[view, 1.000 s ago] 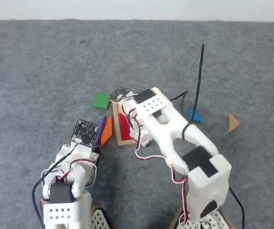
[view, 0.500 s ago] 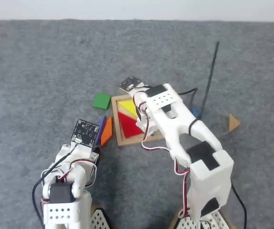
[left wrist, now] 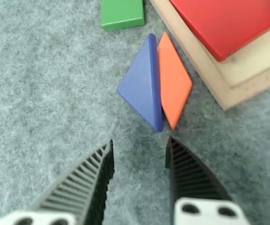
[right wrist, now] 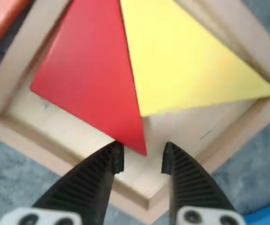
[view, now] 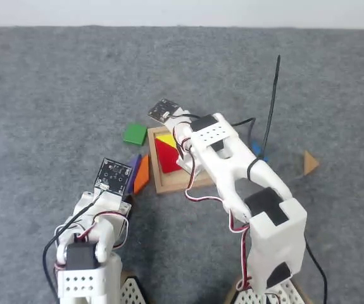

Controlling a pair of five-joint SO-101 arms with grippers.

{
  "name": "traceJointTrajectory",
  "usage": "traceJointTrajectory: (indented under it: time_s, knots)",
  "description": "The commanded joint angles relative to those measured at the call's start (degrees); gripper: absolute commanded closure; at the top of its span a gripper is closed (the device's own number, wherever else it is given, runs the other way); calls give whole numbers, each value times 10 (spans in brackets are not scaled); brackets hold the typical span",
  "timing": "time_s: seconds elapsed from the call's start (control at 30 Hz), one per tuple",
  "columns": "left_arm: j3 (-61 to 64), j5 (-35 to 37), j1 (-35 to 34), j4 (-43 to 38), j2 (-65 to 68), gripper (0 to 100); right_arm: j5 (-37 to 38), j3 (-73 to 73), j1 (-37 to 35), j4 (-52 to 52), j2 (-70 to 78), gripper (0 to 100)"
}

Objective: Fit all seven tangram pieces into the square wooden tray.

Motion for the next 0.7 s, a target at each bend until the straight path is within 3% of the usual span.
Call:
traceJointTrajectory:
  time_s: [0.0,0.07,0.2,0.67]
  knots:
    - [-5,-4,-3,4,-7,830,66,-19,-21,-43,7,945]
    - [-5,-4,-3,4,-7,830,105,-20,-21,-38,13,995]
    - [-5,-4,-3,4,-7,830,157,-20,-18,-23,15,988]
    - [-5,-4,-3,4,-7,830,155,-104,55,-15,-64,989]
